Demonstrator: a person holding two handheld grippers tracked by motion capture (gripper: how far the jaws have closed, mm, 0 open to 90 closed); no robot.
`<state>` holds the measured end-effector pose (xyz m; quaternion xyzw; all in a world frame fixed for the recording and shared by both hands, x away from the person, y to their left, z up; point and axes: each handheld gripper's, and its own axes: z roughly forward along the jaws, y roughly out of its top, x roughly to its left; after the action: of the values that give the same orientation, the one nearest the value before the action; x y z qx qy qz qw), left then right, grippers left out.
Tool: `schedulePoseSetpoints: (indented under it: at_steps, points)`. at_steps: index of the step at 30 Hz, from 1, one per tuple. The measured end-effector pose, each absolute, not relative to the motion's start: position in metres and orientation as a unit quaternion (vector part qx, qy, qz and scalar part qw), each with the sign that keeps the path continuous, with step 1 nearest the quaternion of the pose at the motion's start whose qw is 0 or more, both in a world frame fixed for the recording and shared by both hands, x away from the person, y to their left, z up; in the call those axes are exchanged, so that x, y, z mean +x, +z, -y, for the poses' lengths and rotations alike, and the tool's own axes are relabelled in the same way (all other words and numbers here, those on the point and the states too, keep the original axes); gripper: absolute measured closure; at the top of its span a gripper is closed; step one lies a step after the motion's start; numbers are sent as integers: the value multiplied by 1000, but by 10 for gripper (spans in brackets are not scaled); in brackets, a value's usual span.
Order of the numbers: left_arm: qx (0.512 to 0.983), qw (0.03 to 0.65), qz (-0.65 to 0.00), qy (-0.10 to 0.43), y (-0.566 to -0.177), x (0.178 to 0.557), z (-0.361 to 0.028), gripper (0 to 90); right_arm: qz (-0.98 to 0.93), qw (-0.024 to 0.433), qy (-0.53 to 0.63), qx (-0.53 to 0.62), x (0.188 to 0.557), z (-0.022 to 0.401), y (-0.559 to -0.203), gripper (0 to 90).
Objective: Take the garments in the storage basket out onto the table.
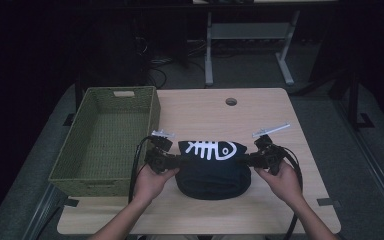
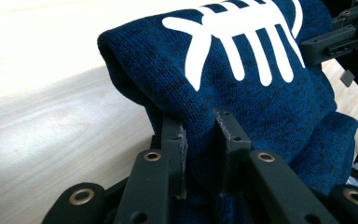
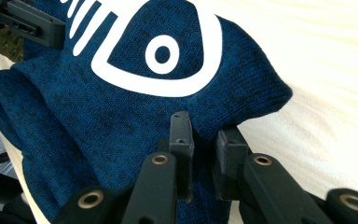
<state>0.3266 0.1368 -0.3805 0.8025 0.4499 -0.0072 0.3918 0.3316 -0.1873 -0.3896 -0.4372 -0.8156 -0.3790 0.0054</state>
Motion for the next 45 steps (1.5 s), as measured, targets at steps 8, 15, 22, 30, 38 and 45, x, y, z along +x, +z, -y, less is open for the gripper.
schedulePoseSetpoints:
  at_steps: [8,15,22,30,38,45]
  points:
    - [803,393,-448,3,-362,329,-145,764,820,1,-379,-429,336,179,-372,796]
    - [800,399,-448,8,-350,332,-153,764,822,-3,-383,-421,342,171,-357,796]
    - [785,419,-456,2,-339,334,-165,764,822,-4,-389,-417,347,164,-347,796]
    - [765,442,-468,-12,-331,337,-186,766,823,-2,-396,-408,355,150,-335,796]
    - [752,456,-475,-5,-318,338,-206,766,825,-2,-403,-397,363,132,-319,796]
    - [744,464,-480,7,-305,339,-226,766,831,-2,-404,-382,372,113,-305,796]
